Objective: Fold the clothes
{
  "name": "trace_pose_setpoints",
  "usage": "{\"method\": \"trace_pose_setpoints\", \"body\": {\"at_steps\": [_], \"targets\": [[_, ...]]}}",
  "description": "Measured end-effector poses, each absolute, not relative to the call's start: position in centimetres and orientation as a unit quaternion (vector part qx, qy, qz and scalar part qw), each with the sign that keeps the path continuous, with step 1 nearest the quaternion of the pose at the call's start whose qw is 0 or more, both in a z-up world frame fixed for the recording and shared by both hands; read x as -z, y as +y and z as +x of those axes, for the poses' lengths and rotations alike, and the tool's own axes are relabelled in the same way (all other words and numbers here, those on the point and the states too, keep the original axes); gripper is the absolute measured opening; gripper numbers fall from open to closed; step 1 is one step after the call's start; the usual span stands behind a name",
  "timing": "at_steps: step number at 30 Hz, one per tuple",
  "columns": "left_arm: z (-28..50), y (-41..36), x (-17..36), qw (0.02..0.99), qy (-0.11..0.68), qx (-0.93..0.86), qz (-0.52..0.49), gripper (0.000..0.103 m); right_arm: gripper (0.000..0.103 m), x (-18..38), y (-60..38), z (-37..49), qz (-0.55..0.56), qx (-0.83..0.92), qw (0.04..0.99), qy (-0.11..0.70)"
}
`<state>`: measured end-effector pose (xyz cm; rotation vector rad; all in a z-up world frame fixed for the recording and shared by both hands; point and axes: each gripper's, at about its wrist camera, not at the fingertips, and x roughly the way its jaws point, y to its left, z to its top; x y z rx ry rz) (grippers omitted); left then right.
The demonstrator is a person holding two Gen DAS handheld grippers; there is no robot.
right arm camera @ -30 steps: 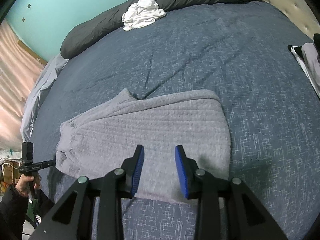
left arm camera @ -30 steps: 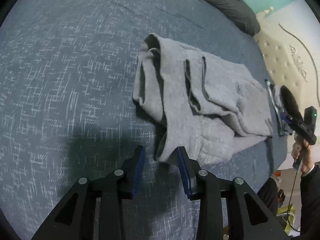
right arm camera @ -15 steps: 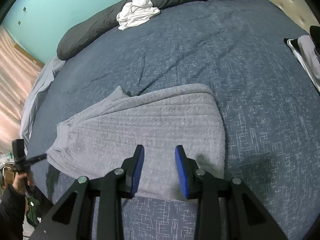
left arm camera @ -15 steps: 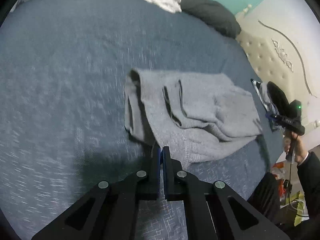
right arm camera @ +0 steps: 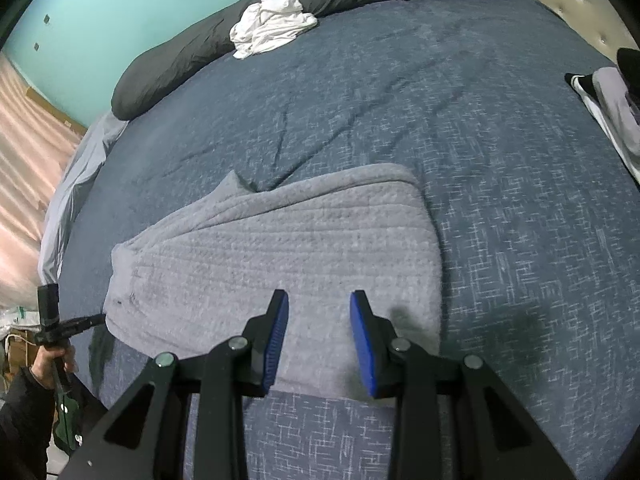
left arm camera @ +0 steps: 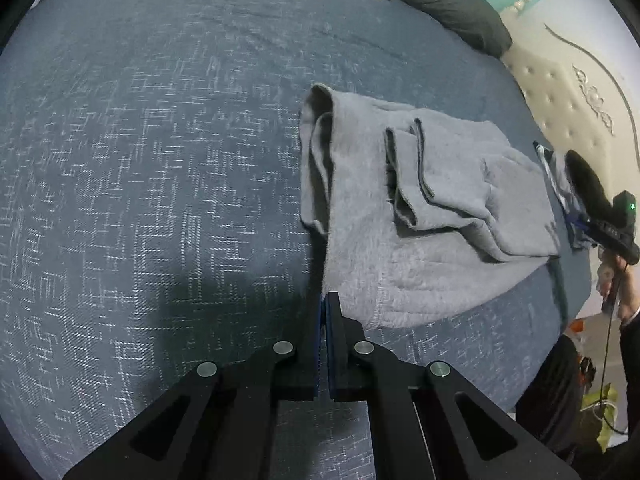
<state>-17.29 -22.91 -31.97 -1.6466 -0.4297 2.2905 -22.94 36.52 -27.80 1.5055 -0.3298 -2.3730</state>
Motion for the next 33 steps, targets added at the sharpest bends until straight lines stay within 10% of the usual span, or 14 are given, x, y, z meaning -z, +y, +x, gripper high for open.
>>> {"method": "trace_pose_setpoints", "body": {"at_steps": [6, 10, 13, 23, 28, 33], "targets": [[-16.8, -23.3, 30.5, 0.152, -0.187, -0.787, -0.568, 0.008, 0.032, 27.9, 36.9, -23.1, 0.524, 0.829, 0.152, -0.125], [-16.1, -24.9, 31.0, 0.138, -0.266, -0.759, -0.579, 0.047, 0.032, 28.1, 36.3, -22.9, 0.526, 0.827, 0.156, -0.123], [-15.5, -24.3, 31.6, 0.132, -0.303, -0.738, -0.588, 0.053, 0.032, 28.2, 36.0, -23.0, 0.526, 0.827, 0.158, -0.123], [-16.6, -21.6, 34.6, 0.113, -0.341, -0.727, -0.585, 0.052, 0.032, 27.6, 35.5, -23.2, 0.522, 0.829, 0.164, -0.113], [-16.3, -21.5, 33.5, 0.114, -0.328, -0.748, -0.566, 0.01, 0.032, 27.8, 35.7, -23.1, 0.523, 0.829, 0.162, -0.114], [-15.9, -21.7, 30.9, 0.117, -0.291, -0.781, -0.54, 0.008, 0.032, 28.1, 36.2, -23.1, 0.522, 0.829, 0.159, -0.123]]}}
